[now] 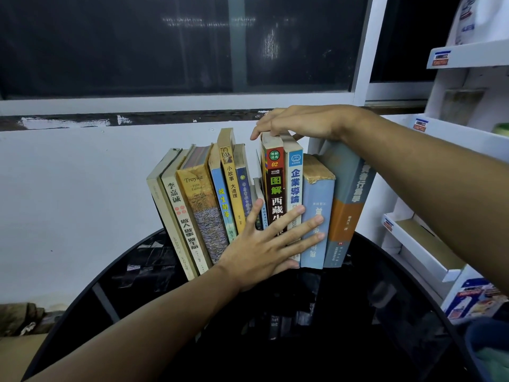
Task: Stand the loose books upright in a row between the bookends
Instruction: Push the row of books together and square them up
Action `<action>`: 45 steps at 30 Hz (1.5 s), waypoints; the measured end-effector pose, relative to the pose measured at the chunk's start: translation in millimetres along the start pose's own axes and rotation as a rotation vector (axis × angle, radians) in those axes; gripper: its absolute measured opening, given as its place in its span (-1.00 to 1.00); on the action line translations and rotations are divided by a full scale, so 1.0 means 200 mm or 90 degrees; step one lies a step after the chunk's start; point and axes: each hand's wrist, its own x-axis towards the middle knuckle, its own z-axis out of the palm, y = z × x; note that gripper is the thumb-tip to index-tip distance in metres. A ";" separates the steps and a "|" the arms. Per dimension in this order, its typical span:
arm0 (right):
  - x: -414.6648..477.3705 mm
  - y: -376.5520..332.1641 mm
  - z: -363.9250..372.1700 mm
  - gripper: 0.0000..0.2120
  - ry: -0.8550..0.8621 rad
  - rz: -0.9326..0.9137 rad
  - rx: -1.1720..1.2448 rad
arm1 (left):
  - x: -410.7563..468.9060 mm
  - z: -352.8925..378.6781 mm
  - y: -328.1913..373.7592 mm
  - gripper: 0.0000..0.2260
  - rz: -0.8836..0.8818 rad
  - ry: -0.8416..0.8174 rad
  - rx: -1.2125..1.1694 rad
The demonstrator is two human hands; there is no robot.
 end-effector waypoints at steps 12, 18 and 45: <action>0.00 0.00 0.00 -0.59 -0.002 0.008 -0.009 | 0.00 0.01 -0.01 -0.37 0.001 0.002 -0.002; -0.02 -0.04 -0.01 -0.56 -0.008 0.001 -0.044 | 0.00 -0.02 0.00 -0.39 -0.011 -0.013 -0.022; -0.19 0.19 -0.07 -0.57 -0.012 0.021 -0.095 | 0.23 -0.07 0.11 -0.29 0.028 -0.034 0.005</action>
